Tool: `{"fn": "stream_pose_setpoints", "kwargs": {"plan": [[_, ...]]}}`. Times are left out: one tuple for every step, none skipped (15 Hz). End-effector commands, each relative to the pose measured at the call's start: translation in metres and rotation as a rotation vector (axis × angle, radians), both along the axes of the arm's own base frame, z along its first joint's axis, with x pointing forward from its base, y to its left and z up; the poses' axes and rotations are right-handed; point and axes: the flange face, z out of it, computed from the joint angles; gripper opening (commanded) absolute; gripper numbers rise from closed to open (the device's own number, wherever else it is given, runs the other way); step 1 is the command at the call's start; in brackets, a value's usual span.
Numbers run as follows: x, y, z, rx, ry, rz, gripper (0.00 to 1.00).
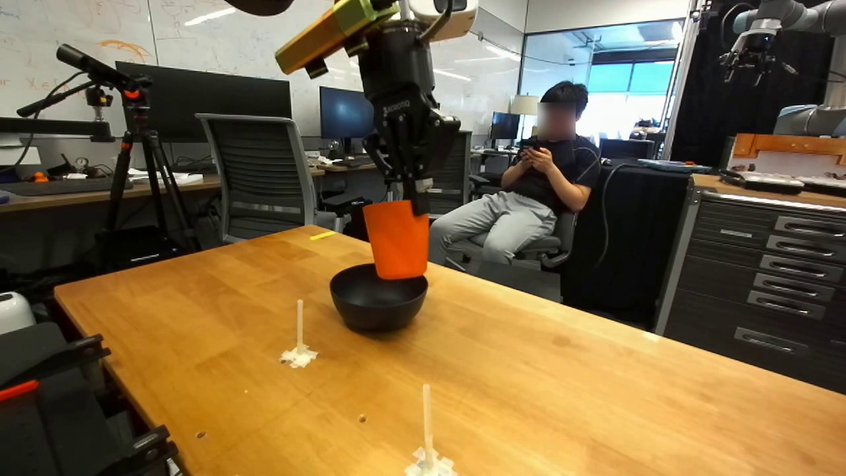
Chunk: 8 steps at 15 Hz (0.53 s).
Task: Pick the cup and pour its contents into the bowl
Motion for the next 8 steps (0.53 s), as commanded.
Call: {"fn": "stream_pose_setpoints", "kwargs": {"plan": [[0.002, -0.009, 0.016, -0.072, -0.03, -0.05, 0.01], [0.003, -0.012, 0.019, -0.091, -0.037, -0.063, 0.01], [0.005, -0.014, 0.022, -0.11, -0.046, -0.077, 0.01], [0.007, -0.016, 0.024, -0.125, -0.056, -0.085, 0.01], [0.009, -0.018, 0.026, -0.135, -0.066, -0.092, 0.01], [0.01, -0.02, 0.027, -0.145, -0.075, -0.097, 0.01], [0.011, -0.023, 0.028, -0.152, -0.086, -0.104, 0.01], [0.013, -0.025, 0.028, -0.161, -0.095, -0.108, 0.01]]}}
